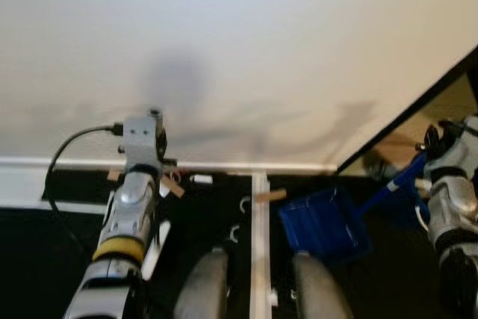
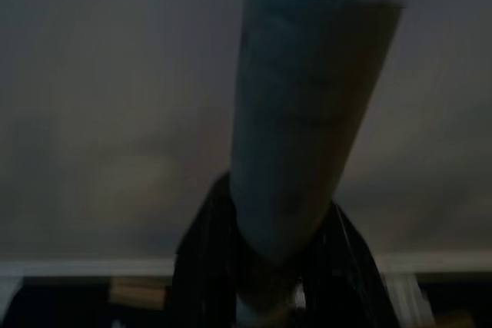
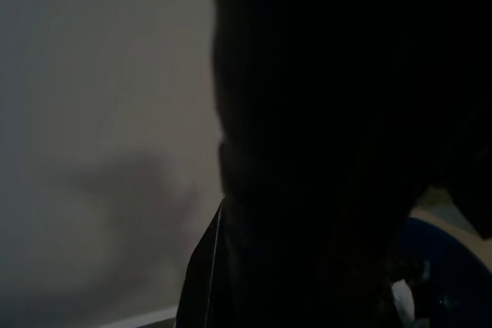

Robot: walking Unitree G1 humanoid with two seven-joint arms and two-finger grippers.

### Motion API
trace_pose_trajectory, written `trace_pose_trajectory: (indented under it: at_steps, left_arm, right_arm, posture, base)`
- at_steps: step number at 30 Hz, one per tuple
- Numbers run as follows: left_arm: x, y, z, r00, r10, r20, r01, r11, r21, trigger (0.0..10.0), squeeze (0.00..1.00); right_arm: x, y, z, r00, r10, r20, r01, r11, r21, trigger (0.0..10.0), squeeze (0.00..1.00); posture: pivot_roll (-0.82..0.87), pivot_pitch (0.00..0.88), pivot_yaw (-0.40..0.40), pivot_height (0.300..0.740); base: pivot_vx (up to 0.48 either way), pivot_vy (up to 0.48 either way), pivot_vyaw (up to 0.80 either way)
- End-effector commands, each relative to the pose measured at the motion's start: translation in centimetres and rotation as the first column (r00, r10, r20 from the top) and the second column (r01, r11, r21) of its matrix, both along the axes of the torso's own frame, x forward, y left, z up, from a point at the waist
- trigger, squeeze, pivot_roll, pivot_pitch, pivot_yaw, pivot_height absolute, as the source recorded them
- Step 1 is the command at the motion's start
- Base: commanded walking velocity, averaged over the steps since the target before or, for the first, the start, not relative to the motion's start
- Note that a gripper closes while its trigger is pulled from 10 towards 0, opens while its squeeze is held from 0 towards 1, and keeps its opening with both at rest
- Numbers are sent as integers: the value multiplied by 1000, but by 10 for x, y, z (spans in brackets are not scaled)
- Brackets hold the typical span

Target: Sweep floor

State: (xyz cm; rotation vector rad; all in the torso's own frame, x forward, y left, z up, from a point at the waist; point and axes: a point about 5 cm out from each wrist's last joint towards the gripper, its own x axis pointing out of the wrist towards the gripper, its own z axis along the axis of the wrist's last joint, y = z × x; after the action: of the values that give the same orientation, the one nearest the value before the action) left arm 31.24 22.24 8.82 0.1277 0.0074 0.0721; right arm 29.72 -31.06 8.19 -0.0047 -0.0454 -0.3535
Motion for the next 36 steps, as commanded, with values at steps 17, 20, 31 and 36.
trace_pose_trajectory:
  at_steps: [17,20,31,36]
  left_arm:
    - [23,-5,86,956,-65,287,106,986,-131,10000,0]
    - [19,-9,91,952,-94,292,136,983,-125,10000,0]
    - [3,-16,89,948,-115,295,159,979,-128,10000,0]
    - [-2,-23,84,954,-124,273,168,975,-143,10000,0]
  right_arm:
    - [22,-38,83,974,-59,221,81,992,-93,10000,0]
    - [24,-29,75,981,-9,192,34,991,-127,10000,0]
    - [8,16,10,999,50,-19,-53,945,-322,10000,0]
    - [-3,31,-12,999,0,-54,-19,934,-356,10000,0]
  posture:
    - [199,373,32,740]
    - [233,424,61,740]
    - [302,490,132,740]
    - [287,487,149,740]
  base:
    - [0,0,0]
    - [0,0,0]
    - [0,0,0]
    - [0,0,0]
